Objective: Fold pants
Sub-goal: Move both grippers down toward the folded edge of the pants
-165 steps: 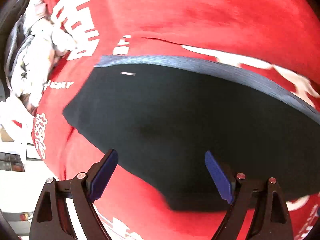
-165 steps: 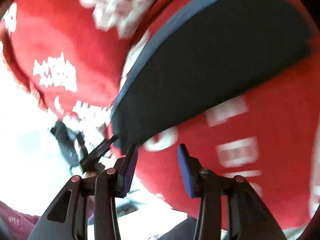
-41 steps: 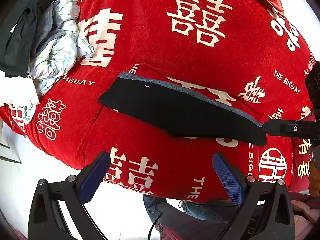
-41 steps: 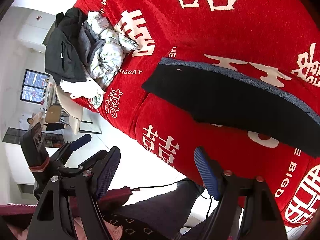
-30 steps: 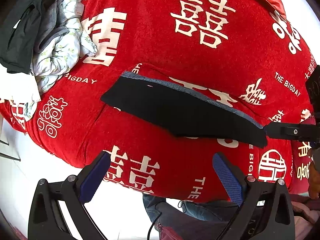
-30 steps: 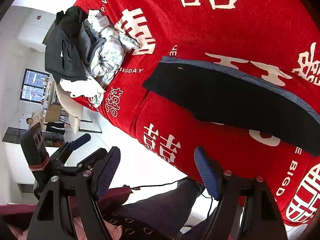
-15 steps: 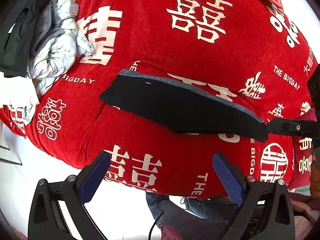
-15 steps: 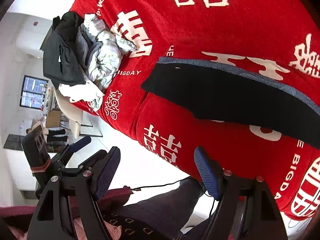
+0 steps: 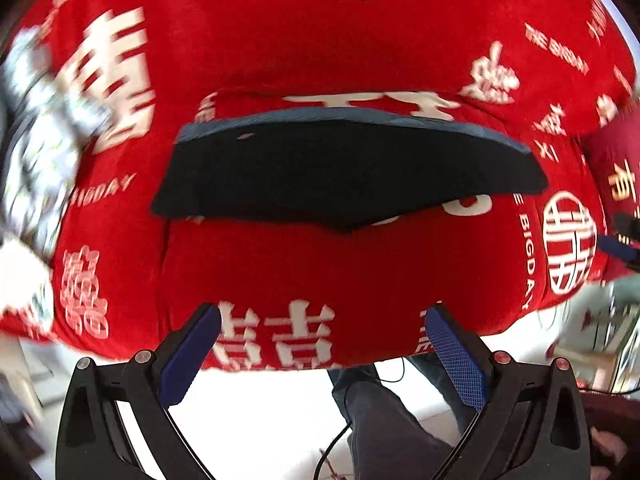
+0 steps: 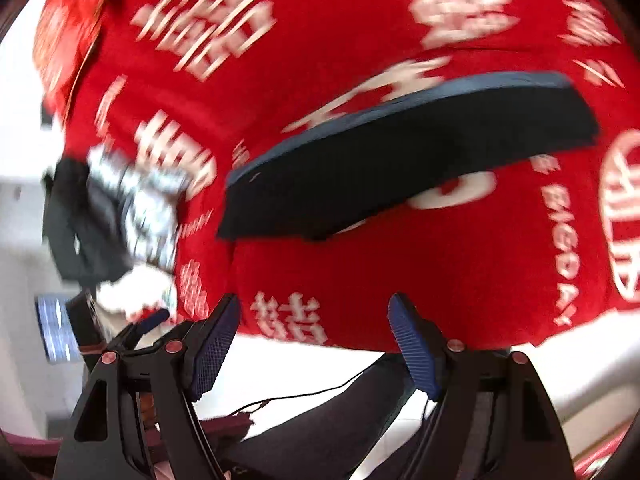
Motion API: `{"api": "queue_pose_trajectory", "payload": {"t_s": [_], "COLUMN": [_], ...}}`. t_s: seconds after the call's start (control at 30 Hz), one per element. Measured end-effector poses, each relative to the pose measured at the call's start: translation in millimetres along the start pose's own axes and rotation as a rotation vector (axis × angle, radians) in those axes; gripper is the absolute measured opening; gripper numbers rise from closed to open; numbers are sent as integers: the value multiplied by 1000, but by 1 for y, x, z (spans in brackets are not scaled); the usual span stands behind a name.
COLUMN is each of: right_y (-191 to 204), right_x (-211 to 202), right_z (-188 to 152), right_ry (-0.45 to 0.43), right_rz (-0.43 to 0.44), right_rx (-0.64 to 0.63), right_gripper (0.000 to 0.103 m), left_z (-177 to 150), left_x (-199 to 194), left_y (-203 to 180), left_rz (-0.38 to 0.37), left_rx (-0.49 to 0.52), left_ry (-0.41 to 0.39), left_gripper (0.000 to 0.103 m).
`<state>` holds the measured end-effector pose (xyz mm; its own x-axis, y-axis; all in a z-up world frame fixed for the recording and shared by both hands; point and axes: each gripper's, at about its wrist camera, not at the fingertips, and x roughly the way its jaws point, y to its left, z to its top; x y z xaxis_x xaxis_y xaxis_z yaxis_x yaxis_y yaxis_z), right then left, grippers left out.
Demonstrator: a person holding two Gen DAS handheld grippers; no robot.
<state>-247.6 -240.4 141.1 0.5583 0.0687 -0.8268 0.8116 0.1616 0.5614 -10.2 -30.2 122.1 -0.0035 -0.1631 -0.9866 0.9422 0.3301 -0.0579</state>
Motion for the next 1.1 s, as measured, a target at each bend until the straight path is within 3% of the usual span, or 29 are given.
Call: {"api": "queue_pose_trajectory", "payload": {"t_s": [0.17, 0.3, 0.4, 0.57, 0.63, 0.7, 0.87, 0.9, 0.93, 0.97, 1.1], "right_y": [-67, -117, -160, -248, -281, -313, -371, -379, -383, -382, -366], "right_x": [-73, -112, -86, 5, 37, 57, 79, 85, 89, 89, 75], "right_z": [36, 84, 116, 136, 140, 146, 158, 160, 161, 161, 158], "right_ry": [-188, -307, -266, -132, -106, -112, -207, -207, -197, -198, -229], "right_rz": [-85, -61, -42, -66, -119, -142, -42, -20, -23, -8, -55], "right_rx": [78, 135, 196, 344, 387, 439, 542, 560, 567, 554, 434], "right_gripper": [79, 79, 79, 79, 69, 65, 53, 44, 19, 13, 13], "left_z": [46, 84, 113, 156, 170, 187, 208, 208, 208, 207, 205], "left_x": [13, 34, 70, 137, 159, 186, 240, 248, 256, 263, 271], "left_y": [-43, -70, -87, -109, -115, -117, -112, -111, -111, -108, -105], "left_rz": [9, 42, 101, 172, 201, 212, 276, 293, 318, 334, 321], "left_rx": [61, 48, 40, -7, -32, -75, -146, -145, -140, -142, -157], "left_ry": [-30, -62, -48, -49, -63, -72, -66, -67, -60, -51, -79], "left_gripper": [103, 103, 103, 103, 103, 103, 103, 103, 103, 103, 103]}}
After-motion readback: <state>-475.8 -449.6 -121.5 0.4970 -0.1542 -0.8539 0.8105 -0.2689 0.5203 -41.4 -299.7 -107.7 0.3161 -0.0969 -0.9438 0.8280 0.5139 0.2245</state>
